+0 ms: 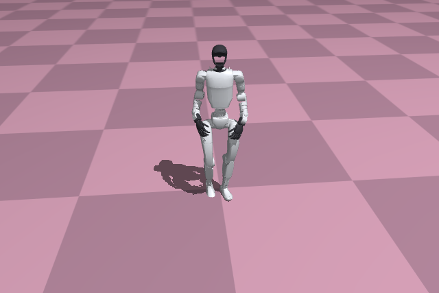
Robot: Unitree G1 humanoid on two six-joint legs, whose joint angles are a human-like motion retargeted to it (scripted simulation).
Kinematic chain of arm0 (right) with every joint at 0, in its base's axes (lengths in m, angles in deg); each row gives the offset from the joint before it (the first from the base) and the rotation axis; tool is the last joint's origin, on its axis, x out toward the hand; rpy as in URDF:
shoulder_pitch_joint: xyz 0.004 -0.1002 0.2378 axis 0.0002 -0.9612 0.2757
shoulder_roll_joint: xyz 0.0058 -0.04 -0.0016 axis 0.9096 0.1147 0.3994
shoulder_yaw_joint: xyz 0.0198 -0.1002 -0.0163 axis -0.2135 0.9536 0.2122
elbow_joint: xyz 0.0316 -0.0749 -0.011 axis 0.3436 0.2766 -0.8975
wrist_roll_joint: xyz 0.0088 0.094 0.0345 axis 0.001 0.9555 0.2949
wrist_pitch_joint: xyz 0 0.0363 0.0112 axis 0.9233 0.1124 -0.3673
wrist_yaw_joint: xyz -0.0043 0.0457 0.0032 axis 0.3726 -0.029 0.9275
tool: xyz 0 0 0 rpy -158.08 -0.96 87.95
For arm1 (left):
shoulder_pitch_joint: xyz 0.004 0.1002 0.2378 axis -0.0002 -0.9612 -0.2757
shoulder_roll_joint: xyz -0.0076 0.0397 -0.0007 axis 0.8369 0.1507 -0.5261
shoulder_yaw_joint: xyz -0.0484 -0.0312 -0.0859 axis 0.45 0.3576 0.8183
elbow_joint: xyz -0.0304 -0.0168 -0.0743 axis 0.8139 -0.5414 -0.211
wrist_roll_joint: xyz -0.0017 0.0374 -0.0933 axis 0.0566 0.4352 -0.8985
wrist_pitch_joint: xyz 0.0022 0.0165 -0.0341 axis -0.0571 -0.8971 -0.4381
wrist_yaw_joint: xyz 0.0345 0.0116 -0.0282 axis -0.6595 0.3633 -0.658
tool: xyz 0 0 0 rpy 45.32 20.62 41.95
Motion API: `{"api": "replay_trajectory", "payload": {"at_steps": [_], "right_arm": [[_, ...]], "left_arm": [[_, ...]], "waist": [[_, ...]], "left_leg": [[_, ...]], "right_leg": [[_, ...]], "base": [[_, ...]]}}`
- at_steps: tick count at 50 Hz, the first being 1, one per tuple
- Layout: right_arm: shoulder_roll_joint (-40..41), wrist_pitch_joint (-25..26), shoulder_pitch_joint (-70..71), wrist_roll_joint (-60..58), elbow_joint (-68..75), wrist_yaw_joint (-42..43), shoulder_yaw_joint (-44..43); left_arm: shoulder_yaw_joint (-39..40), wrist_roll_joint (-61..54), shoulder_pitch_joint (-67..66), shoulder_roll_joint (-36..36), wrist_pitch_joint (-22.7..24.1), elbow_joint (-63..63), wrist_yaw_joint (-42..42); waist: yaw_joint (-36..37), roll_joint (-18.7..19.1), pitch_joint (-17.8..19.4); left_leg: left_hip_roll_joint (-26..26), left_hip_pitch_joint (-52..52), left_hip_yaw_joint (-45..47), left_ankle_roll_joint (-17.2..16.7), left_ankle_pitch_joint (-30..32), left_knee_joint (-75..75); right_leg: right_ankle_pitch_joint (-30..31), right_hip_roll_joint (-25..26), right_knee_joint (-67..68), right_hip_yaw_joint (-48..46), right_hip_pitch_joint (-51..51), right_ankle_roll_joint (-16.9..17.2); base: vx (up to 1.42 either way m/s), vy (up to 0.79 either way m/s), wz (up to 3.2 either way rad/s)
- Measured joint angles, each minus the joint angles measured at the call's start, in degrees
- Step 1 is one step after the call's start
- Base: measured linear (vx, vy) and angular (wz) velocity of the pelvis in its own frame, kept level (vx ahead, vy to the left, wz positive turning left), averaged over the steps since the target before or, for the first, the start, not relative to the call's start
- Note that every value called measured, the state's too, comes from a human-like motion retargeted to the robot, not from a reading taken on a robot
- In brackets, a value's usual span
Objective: Walk run
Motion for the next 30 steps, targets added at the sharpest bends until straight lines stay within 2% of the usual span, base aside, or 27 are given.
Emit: {"api": "replay_trajectory", "payload": {"at_steps": [5, 8, 10, 13, 15, 17, 18, 20, 22, 23, 25, 27, 30], "right_arm": [[-1.07, 0.15, -0.13, -5.33, -2.99, 2.08, 0.71], [0.17, 0.53, -0.83, -5.86, -3.90, 3.91, 0.60], [1.09, 1.07, -0.89, -5.02, -3.80, 4.77, 0.66], [1.95, 2.51, -0.10, -3.29, -3.30, 2.34, 0.55], [1.97, 3.50, 0.76, -2.66, -3.44, -0.30, 0.43], [1.66, 4.36, 1.64, -2.43, -4.14, -1.32, 0.08], [1.62, 4.58, 1.95, -2.05, -4.47, -1.27, -0.03], [1.58, 4.67, 2.40, -0.26, -4.59, -1.86, -0.05], [1.25, 4.43, 1.96, 1.65, -4.09, -3.57, -0.28], [0.81, 4.62, 1.79, 2.28, -3.82, -4.36, -0.31], [-0.66, 5.45, 1.54, 2.26, -3.94, -4.66, 0.70], [-1.42, 5.09, 1.77, 1.95, -3.60, -5.10, 1.50], [-1.51, 4.57, 2.74, 0.55, -2.12, -5.65, 1.66]], "left_arm": [[1.83, -0.34, -0.92, -1.72, 0.10, -0.28, -2.01], [3.44, -0.25, -1.26, -3.20, -0.06, -1.32, -1.74], [4.55, -0.34, -1.47, -3.73, -0.31, -2.38, -1.00], [4.74, -1.67, -1.51, -3.64, -0.22, -4.65, -0.36], [4.53, -2.66, -1.12, -3.14, -0.21, -5.92, 0.17], [4.85, -2.94, -0.49, -3.09, -0.39, -6.60, 1.09], [5.29, -2.77, -0.26, -3.30, -0.48, -6.72, 1.55], [6.07, -2.30, 0.16, -4.00, -0.68, -6.94, 2.16], [4.74, -1.56, 0.71, -4.22, -0.88, -7.37, 2.40], [3.45, -1.33, 1.20, -4.01, -1.16, -7.42, 2.53], [1.74, 0.09, 2.21, -2.79, -1.26, -6.10, 2.87], [1.52, 3.34, 2.76, -1.27, -0.85, -3.88, 2.10], [2.50, 6.04, 3.08, -0.89, -0.54, -1.92, -0.87]], "waist": [[-0.87, -2.79, 3.20], [-2.97, -2.76, 4.43], [-4.35, -1.91, 4.37], [-7.21, -1.04, 3.88], [-9.36, -0.15, 3.11], [-11.60, 0.67, 2.49], [-12.56, 1.15, 2.07], [-12.43, 1.97, 1.34], [-11.87, 2.49, 1.40], [-11.36, 2.22, 1.35], [-9.80, -0.37, 1.21], [-9.20, -2.82, 1.43], [-8.84, -4.22, 2.37]], "left_leg": [[-3.95, 7.06, 0.34, -0.86, -3.17, -1.47], [-4.01, 10.71, -0.85, -2.02, -4.87, -1.65], [-3.17, 12.23, -1.58, -2.96, -5.76, -1.42], [-2.37, 14.50, -3.18, -5.02, -6.42, 0.00], [-1.42, 15.30, -4.39, -7.13, -4.91, 1.45], [-0.48, 16.01, -5.76, -10.30, -0.91, 3.48], [0.14, 16.10, -6.40, -12.31, 2.04, 4.66], [1.63, 16.10, -6.12, -16.62, 10.41, 7.90], [2.43, 14.80, -9.10, -21.42, 21.93, 14.66], [2.28, 13.12, -10.41, -23.59, 26.74, 19.51], [0.15, 9.12, -9.73, -25.35, 34.33, 30.14], [1.09, 4.61, -6.26, -21.00, 37.25, 39.12], [7.53, -2.57, 0.89, -14.63, 26.27, 47.86]], "right_leg": [[-1.12, -5.94, -16.58, 2.09, -4.87, -1.10], [-3.39, -9.23, -25.83, -0.48, -7.45, -1.02], [-4.81, -9.55, -31.47, -1.77, -8.44, -0.91], [-5.32, -9.38, -33.36, -4.34, -7.61, 1.01], [-4.85, -8.30, -30.47, -4.33, -6.82, -2.92], [-0.19, -7.91, -28.81, -5.65, -6.20, -2.71], [1.68, -6.26, -28.57, -0.68, -5.53, -2.99], [1.23, -4.00, -27.03, 3.89, -4.32, -4.03], [0.67, -3.63, -24.89, 3.42, -2.79, -5.37], [-0.14, -4.02, -24.38, 2.71, -1.40, -6.21], [-1.17, -6.98, -24.52, -2.03, 1.95, -7.22], [-2.48, -6.47, -24.84, 0.97, 4.66, -8.84], [-3.87, -6.75, -25.45, -1.13, 7.95, -9.18]], "base": [[0.69, -0.11, 0.33], [0.58, -0.19, 0.71], [0.64, -0.25, 0.63], [0.86, -0.35, 0.68], [0.79, -0.30, 0.73], [0.94, -0.36, 0.68], [0.82, -0.29, 0.41], [0.80, -0.27, 0.05], [1.13, -0.38, 0.23], [0.99, -0.36, 0.14], [0.67, -0.29, -0.16], [0.83, -0.37, 0.10], [0.60, -0.24, 0.13]]}}
